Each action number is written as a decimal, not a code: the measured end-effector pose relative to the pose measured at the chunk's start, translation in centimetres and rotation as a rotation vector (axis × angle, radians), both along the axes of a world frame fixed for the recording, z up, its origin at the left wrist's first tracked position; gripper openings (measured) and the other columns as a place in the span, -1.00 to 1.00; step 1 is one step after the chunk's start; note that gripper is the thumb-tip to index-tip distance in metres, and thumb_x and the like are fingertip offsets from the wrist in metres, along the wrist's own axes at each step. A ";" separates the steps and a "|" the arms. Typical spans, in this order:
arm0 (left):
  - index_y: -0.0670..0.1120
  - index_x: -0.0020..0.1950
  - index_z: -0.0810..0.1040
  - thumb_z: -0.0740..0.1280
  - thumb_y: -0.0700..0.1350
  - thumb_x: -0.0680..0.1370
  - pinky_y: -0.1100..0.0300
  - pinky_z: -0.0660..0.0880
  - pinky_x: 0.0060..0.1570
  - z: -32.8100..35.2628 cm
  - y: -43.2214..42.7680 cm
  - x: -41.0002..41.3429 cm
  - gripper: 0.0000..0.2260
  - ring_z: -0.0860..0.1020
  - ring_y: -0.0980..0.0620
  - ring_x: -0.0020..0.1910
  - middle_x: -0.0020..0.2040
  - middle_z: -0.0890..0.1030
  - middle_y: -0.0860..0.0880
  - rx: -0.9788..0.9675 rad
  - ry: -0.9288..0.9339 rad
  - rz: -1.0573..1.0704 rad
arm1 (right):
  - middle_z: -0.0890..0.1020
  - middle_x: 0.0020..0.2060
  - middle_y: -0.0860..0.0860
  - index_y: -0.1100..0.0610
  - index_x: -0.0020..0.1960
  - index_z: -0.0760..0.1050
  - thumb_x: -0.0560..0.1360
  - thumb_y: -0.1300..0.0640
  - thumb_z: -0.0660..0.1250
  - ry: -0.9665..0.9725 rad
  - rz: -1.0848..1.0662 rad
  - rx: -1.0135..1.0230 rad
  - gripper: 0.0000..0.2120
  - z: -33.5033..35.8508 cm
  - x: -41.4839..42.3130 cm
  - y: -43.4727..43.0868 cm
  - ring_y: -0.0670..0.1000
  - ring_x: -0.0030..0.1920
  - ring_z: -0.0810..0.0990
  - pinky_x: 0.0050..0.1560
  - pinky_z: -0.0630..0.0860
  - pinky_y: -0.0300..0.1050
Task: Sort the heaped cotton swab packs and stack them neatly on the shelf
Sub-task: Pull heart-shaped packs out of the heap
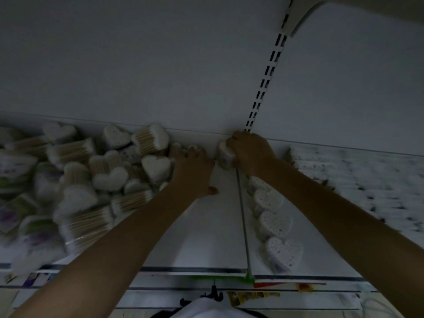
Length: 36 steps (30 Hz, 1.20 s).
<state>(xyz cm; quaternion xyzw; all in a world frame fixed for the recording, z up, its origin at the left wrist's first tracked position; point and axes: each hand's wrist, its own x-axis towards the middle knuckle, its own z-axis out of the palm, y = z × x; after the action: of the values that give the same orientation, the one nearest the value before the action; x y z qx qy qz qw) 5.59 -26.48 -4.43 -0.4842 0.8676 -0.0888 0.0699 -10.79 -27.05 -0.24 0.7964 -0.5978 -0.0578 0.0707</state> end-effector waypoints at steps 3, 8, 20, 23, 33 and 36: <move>-0.01 0.47 0.22 0.40 0.41 0.25 -0.23 0.13 0.39 0.1 0.1 1.0 -0.08 0.33 -0.16 0.34 0.42 0.29 -0.11 -0.036 0.028 -0.041 | 0.45 0.19 0.20 0.25 0.26 0.41 0.46 0.19 0.33 -0.041 0.013 -0.029 -0.61 -0.2 0.1 0.0 0.20 0.18 0.44 0.00 0.40 0.03; -0.07 0.45 0.29 0.54 0.26 0.19 -0.14 0.23 0.33 -0.3 0.0 1.9 -0.06 0.45 -0.18 0.21 0.30 0.43 -0.14 -0.087 0.085 -0.090 | 0.45 0.21 0.18 0.21 0.31 0.39 0.50 0.10 0.33 -0.089 0.018 -0.065 -0.58 -0.6 -0.2 0.0 0.18 0.19 0.44 0.08 0.36 0.02; 0.04 0.24 0.36 0.57 -0.07 0.30 0.51 0.40 -0.06 4.5 1.6 4.2 -0.40 0.49 0.42 -0.06 0.01 0.50 0.16 0.193 1.493 0.037 | 0.54 0.08 -0.05 0.00 0.26 0.42 0.43 0.08 0.36 -1.085 0.218 -0.151 -0.60 1.0 0.6 3.6 -0.13 0.01 0.54 -0.01 0.41 -0.42; 0.05 0.23 0.35 0.51 -0.01 0.28 0.49 0.42 -0.06 4.2 3.3 2.8 -0.41 0.49 0.41 -0.04 0.01 0.50 0.15 0.205 1.596 0.065 | 0.54 0.15 0.10 0.18 0.27 0.47 0.45 0.24 0.33 -0.973 0.424 -0.238 -0.61 1.6 0.9 4.6 0.01 0.07 0.56 0.02 0.52 -0.13; 0.01 0.18 0.40 0.46 0.18 0.31 0.29 0.51 -0.04 -3.2 6.2 -1.7 -0.46 0.53 0.18 0.07 0.11 0.52 0.02 0.463 1.697 0.215 | 0.47 -0.01 -0.09 0.09 0.14 0.49 0.38 0.00 0.49 -0.542 0.292 0.117 -0.60 -0.6 -2.0 5.0 0.02 -0.02 0.51 -0.13 0.42 -0.08; -0.05 0.42 0.25 0.48 0.10 0.41 0.35 0.42 0.17 -3.9 6.6 -2.6 -0.31 0.43 0.26 0.26 0.32 0.43 0.04 0.454 1.643 0.187 | 0.58 -0.16 0.05 0.15 0.01 0.51 0.27 0.07 0.48 -0.413 0.418 -0.053 -0.64 -1.1 -1.9 5.2 0.15 -0.23 0.60 -0.25 0.40 -0.12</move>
<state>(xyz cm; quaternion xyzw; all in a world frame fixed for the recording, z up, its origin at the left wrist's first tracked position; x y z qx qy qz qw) 2.94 -19.84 -8.34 -0.4386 0.5964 0.4722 -0.4785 -12.70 -21.89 -1.32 0.8951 -0.4238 0.1372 -0.0214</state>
